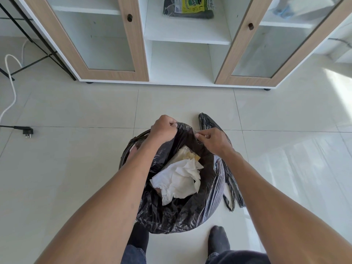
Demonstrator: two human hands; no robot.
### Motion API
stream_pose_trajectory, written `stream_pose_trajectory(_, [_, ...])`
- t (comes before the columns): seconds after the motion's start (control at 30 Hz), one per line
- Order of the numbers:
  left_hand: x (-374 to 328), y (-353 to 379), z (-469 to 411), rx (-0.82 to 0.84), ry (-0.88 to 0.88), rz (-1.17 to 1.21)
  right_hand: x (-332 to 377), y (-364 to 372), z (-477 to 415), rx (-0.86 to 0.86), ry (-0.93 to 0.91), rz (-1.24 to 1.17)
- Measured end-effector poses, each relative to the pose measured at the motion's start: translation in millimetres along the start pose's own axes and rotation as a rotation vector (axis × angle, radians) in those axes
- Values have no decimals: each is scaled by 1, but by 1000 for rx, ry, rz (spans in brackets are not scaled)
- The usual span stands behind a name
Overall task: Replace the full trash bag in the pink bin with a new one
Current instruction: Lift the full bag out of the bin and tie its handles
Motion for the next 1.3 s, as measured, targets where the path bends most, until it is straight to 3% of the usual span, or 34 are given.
stream_pose_trajectory(0.1, [2,-2,0,3,-21,52,-4,3,-1,34,12,-4])
stream_pose_trajectory(0.23, [1,-6,0,2,-14,114,-22,10,3,101,113,-279])
stream_pose_trajectory(0.37, [1,0,-4,1,-53,13,-27,11,5,96,162,-391])
stream_pose_trajectory(0.53, [0,-5,-1,-68,-61,-134,-13,15,3,115,116,-362])
stream_pose_trajectory(0.77, [10,-13,0,-144,-64,74,-12,16,5,105,118,-428])
stream_pose_trajectory(0.97, [24,-31,4,-296,-197,113,-34,38,29,416,290,-413])
stream_pose_trajectory(1.07, [27,-33,3,-303,-254,53,-39,34,32,396,279,-461])
stream_pose_trajectory(1.3, [19,-39,-1,-247,-187,-119,-20,34,23,365,182,-504])
Point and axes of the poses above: each hand's wrist, its own z-axis away from the middle knuckle, its own y-axis out of the palm, x = y × z, the point moved 10 cm from there along -z, towards the middle knuckle, and after that the axes turned 7 degrees about -y, right-handed, at the moved point
